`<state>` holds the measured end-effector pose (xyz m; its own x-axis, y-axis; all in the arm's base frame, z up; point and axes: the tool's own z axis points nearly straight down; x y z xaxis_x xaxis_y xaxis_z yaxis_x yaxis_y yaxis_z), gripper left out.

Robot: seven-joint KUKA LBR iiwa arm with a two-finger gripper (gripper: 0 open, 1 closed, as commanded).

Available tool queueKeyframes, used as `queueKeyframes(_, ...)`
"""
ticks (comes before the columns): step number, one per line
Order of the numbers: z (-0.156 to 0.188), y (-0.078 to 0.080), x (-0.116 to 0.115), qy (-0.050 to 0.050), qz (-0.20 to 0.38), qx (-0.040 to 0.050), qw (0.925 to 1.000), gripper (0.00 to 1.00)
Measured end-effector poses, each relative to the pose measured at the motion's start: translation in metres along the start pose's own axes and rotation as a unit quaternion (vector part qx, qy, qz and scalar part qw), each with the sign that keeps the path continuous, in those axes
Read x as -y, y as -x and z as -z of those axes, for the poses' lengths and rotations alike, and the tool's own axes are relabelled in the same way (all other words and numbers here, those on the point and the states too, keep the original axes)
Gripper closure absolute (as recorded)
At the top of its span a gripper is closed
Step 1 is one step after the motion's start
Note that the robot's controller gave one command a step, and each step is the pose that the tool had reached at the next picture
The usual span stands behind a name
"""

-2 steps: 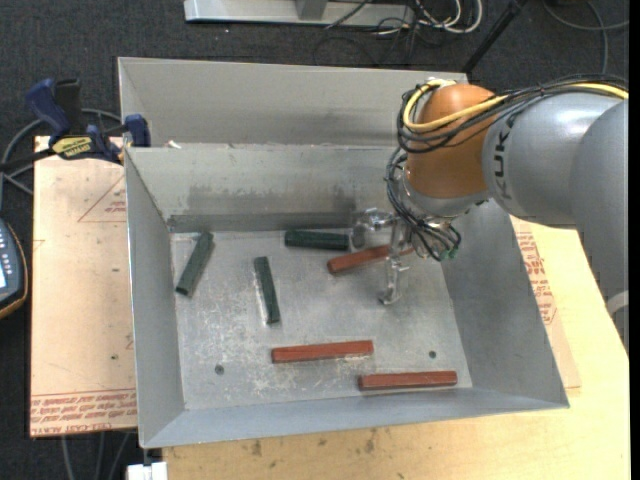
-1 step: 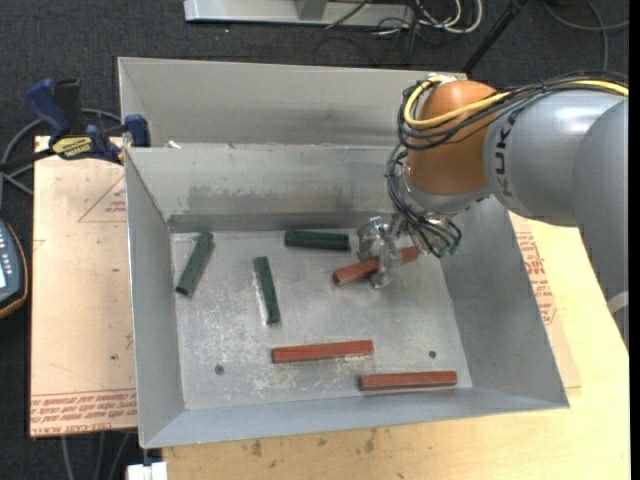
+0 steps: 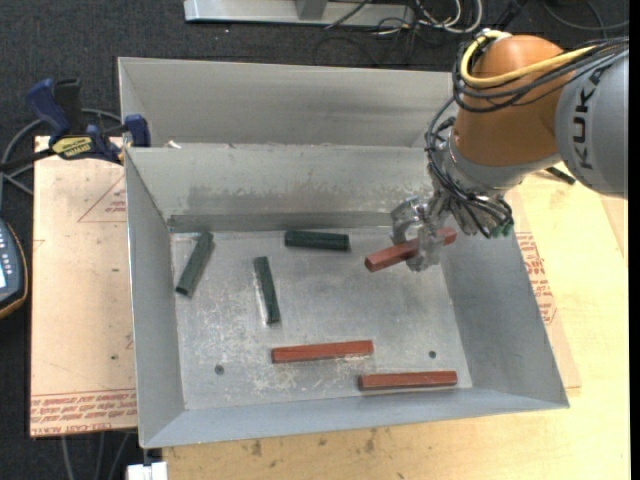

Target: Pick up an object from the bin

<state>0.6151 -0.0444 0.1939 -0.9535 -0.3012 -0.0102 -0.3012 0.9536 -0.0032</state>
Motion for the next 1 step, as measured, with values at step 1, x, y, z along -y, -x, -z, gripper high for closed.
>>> queueKeyframes(1, 0.0438, 0.0109, 0.0052, 0.000, -0.016, -0.0002, 0.9999, 1.00)
